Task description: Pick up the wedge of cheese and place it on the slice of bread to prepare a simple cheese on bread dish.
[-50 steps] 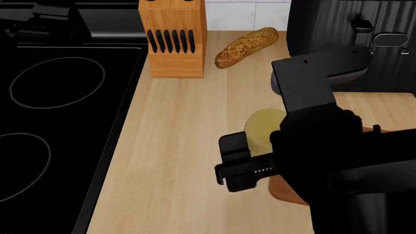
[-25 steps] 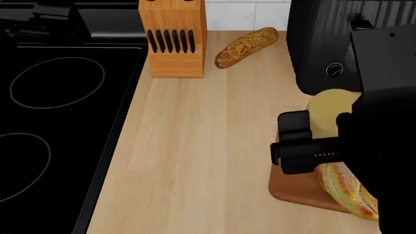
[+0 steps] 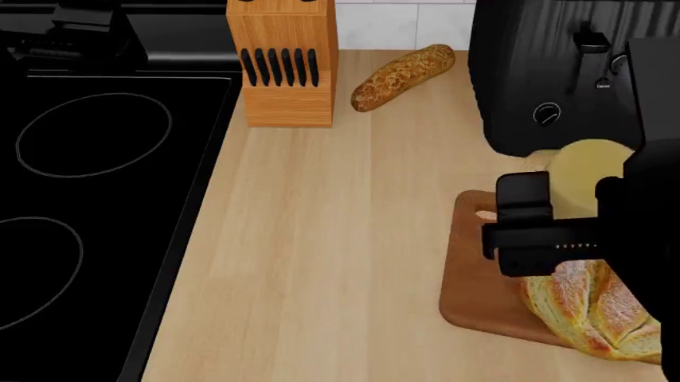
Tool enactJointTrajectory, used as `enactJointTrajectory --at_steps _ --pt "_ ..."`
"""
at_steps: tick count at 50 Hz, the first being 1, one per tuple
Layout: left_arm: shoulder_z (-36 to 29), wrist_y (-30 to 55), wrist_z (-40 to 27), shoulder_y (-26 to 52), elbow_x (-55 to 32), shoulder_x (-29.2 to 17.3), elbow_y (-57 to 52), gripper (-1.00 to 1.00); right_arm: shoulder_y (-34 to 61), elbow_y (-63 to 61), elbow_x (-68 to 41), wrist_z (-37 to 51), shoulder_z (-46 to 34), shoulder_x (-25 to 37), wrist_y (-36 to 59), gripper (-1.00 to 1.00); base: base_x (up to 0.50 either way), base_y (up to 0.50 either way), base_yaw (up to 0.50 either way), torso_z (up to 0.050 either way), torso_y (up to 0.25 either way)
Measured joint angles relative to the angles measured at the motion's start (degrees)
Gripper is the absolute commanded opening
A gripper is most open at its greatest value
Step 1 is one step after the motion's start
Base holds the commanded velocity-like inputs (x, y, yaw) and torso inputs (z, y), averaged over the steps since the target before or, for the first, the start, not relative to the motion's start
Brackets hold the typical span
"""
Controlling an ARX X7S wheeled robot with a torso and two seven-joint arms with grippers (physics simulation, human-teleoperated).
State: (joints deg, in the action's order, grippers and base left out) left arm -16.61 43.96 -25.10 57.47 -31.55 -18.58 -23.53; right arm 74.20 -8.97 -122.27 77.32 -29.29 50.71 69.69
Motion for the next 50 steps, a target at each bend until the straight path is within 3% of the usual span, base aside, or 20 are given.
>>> enactJointTrajectory --at_steps 24,50 --pt "-0.3 0.4 -0.6 0.3 -0.3 -0.2 0.2 1.00 2.0 6.7 10.5 -7.5 -0.3 0.5 2.1 -1.00 0.00 0.00 0.00 0.000 0.000" --pt "-0.9 1.6 -1.7 0.9 -0.3 -0.5 0.8 1.00 -1.0 7.0 12.0 -8.6 -0.3 2.5 0.3 -1.00 0.00 0.00 0.00 0.000 0.000"
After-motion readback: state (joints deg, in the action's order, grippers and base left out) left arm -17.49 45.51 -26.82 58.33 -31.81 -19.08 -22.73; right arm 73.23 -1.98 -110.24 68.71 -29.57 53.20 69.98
